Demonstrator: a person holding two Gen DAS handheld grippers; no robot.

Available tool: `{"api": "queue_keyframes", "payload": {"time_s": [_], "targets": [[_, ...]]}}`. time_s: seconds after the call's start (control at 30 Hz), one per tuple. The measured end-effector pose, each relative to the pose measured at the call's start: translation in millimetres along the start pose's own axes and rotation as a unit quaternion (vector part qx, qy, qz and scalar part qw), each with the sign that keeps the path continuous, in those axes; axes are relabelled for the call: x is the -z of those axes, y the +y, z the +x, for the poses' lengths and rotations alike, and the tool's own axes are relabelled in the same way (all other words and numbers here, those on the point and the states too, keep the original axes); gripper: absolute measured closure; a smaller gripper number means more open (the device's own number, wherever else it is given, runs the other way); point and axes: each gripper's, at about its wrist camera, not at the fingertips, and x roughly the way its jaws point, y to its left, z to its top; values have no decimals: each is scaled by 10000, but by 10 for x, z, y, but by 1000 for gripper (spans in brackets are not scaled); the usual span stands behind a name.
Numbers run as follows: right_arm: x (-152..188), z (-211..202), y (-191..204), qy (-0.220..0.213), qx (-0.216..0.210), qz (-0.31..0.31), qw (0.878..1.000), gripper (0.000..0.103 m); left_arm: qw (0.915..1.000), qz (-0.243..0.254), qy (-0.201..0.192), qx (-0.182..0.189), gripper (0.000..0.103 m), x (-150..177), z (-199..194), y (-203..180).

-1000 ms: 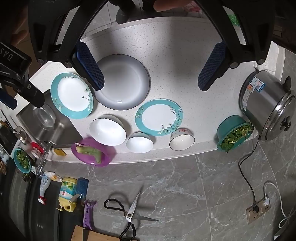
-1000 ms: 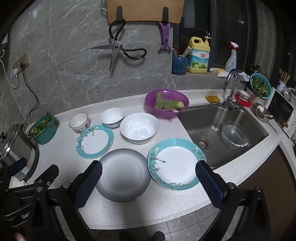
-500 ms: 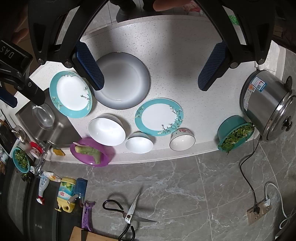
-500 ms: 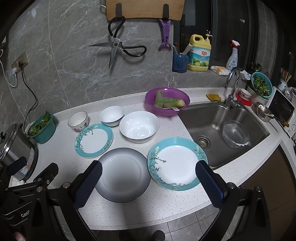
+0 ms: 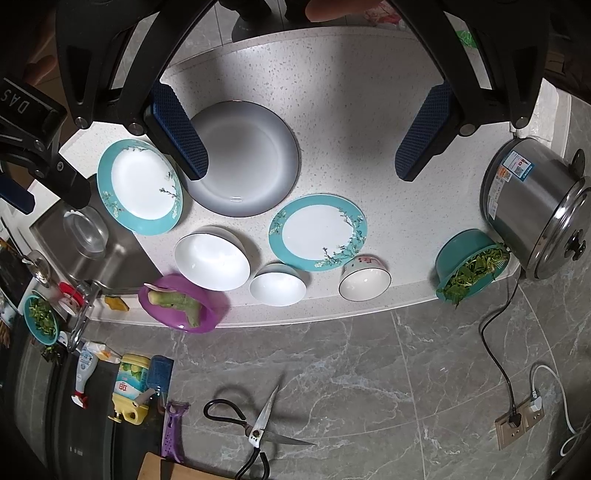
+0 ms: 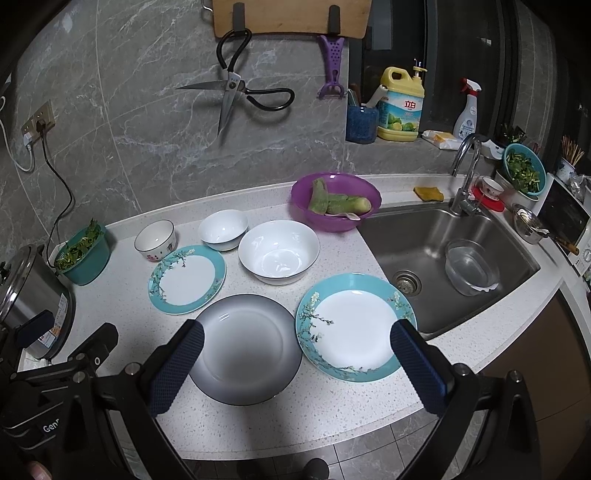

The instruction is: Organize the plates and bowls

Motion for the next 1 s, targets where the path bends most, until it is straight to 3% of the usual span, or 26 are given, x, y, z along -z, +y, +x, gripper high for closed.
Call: {"api": "queue_keyframes", "payload": {"time_s": [1.0], "targets": [[43,92,30,78,19,-23,10000,0,10000,7,30,-10,0,-43,100,-50]]}}
